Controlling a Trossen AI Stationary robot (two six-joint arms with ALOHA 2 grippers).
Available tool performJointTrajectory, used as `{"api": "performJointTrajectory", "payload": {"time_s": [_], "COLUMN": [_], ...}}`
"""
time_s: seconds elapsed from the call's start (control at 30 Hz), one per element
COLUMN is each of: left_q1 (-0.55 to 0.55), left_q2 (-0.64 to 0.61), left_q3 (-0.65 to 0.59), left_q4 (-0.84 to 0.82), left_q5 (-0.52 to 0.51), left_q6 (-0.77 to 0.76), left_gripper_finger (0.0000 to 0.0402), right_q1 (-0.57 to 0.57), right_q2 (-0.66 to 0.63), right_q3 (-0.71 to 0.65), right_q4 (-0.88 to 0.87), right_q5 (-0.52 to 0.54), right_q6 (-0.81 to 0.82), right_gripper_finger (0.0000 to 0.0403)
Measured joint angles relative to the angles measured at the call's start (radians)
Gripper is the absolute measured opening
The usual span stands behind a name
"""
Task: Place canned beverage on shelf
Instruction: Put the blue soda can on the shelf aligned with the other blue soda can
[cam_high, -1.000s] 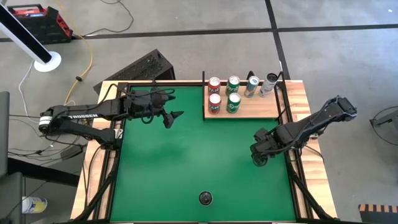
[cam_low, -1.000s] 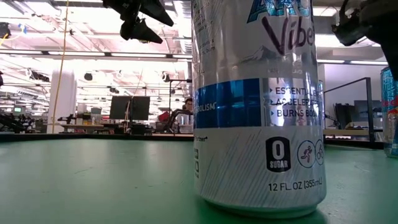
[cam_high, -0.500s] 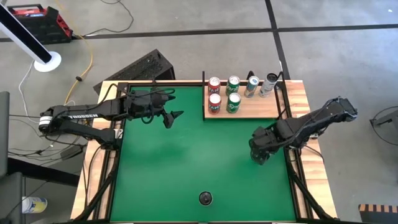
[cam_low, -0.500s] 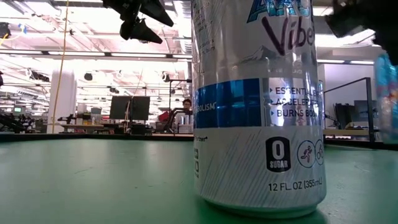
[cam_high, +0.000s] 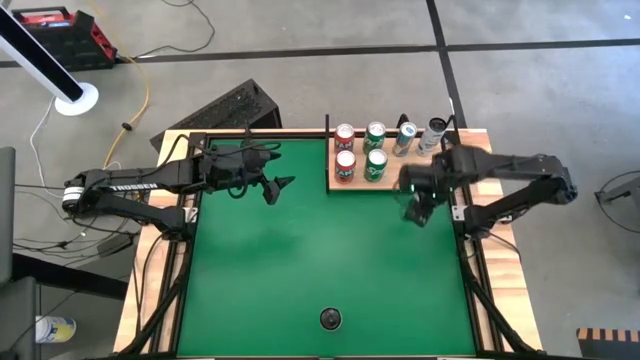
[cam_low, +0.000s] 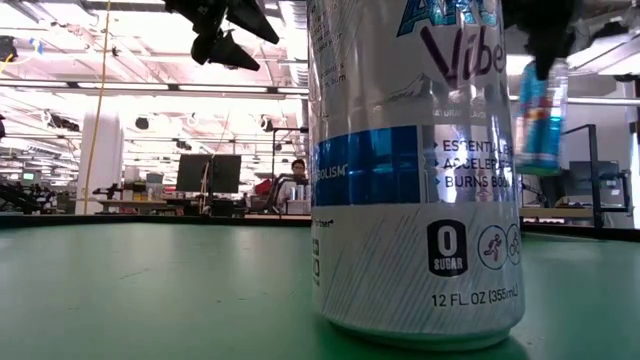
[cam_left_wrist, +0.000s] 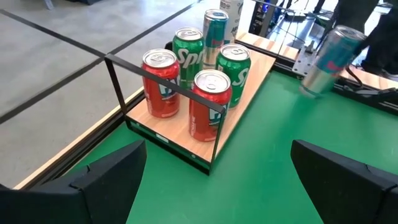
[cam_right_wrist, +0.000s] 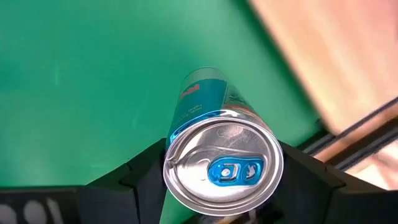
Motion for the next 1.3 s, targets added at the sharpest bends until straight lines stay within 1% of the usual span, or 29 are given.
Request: {"api": "performJointTrajectory", "payload": {"time_s": [0.17, 0.33, 0.5, 0.6, 0.7, 0.8, 1.13, 1.3], "left_q1": [0.0, 0.0, 0.0, 0.0, 0.0, 0.0, 0.0, 0.0], "left_q2": [0.0, 0.0, 0.0, 0.0, 0.0, 0.0, 0.0, 0.0], "left_q3": [0.0, 0.0, 0.0, 0.0, 0.0, 0.0, 0.0, 0.0], "left_q4": [0.0, 0.0, 0.0, 0.0, 0.0, 0.0, 0.0, 0.0], "left_q5": [-0.024, -0.039, -0.061, -0.069, -0.077, -0.078, -0.104, -0.106], "left_q6": [-0.022, -0.042, -0.069, -0.084, -0.099, -0.103, -0.104, -0.104], "left_gripper_finger": [0.0384, 0.0384, 0.0384, 0.0384, 0.0384, 0.0384, 0.0384, 0.0384], "right_q1": [-0.19, -0.358, -0.45, -0.479, -0.505, -0.524, -0.574, -0.594], "right_q2": [0.029, 0.104, 0.17, 0.195, 0.215, 0.23, 0.245, 0.245], "right_q3": [0.046, 0.085, 0.097, 0.097, 0.097, 0.097, 0.097, 0.097], "right_q4": [0.005, 0.029, 0.098, 0.141, 0.149, 0.148, 0.19, 0.188], "right_q5": [0.053, 0.107, 0.127, 0.127, 0.127, 0.127, 0.099, 0.049], "right_q6": [-0.264, -0.53, -0.8, -0.914, -0.983, -1.017, -1.065, -1.071], "right_gripper_finger": [0.0266, 0.0266, 0.0266, 0.0266, 0.0266, 0.0266, 0.0266, 0.0266]}}
